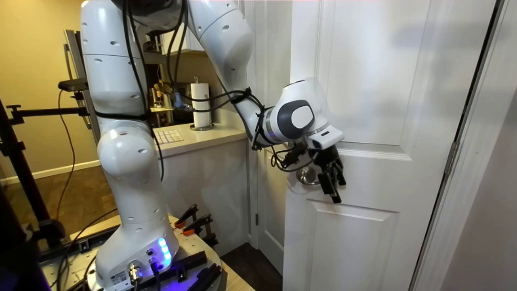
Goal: Open the right door
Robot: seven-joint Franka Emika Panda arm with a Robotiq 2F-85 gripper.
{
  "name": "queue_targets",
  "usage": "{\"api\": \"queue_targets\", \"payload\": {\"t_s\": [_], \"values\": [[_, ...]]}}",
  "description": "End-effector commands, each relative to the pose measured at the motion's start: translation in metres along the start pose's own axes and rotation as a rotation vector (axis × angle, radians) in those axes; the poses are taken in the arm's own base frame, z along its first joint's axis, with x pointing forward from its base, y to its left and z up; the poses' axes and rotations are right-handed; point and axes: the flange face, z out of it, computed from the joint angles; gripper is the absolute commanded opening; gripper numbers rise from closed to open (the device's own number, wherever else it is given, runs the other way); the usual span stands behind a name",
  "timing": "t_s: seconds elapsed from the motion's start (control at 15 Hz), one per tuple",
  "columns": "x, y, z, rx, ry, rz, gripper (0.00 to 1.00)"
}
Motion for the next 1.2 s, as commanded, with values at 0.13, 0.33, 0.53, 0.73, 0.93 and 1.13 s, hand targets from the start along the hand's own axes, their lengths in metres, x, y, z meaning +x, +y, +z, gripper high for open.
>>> {"api": "queue_targets", "payload": {"t_s": [0.13, 0.33, 0.53, 0.73, 0.93, 1.13], "values": [[0.042, 0.05, -0.014, -0.068, 0.07, 0.031, 1.0], [0.069, 0.079, -0.021, -0.112, 0.12, 0.063, 1.0], [0.079, 0.089, -0.032, -0.13, 0.149, 0.082, 1.0], [0.077, 0.083, -0.038, -0.135, 0.154, 0.095, 1.0], [0.076, 0.077, -0.041, -0.142, 0.159, 0.11, 1.0], [0.079, 0.074, -0.046, -0.16, 0.181, 0.12, 1.0]]}}
